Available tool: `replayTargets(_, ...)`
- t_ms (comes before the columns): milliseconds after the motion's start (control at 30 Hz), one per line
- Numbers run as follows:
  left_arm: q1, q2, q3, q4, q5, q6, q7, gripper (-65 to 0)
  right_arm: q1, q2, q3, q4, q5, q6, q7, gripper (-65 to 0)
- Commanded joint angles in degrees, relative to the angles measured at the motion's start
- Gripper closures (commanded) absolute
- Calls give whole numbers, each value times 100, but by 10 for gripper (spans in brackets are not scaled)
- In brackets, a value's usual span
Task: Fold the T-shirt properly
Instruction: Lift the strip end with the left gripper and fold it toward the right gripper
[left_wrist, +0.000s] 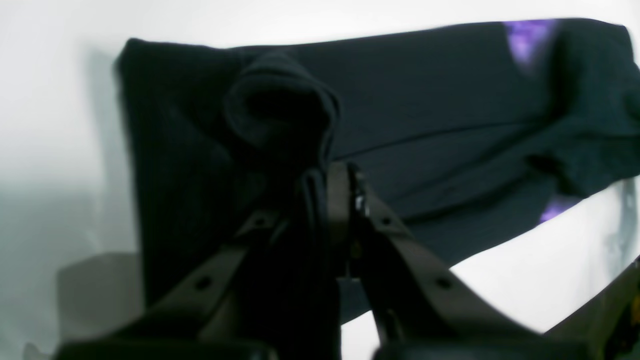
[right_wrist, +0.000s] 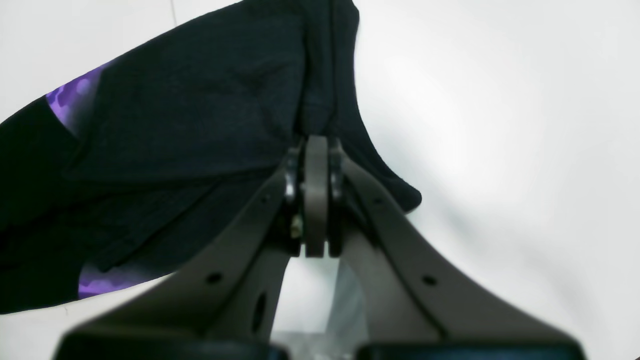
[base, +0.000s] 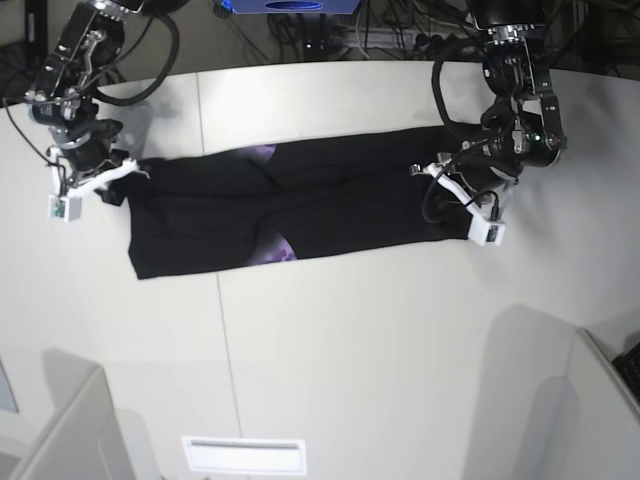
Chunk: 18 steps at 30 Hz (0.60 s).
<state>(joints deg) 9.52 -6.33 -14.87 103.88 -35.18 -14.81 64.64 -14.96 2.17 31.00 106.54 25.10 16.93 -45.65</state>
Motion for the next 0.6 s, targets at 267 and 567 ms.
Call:
replayTargets(267,-367,312,463,-62,-144,413,-77,0,50,51,25,102,70,8,130,0)
replayTargets(567,-587,558,929,-484,-144,509,-104,0,41,68,25,102,70,8,130,0)
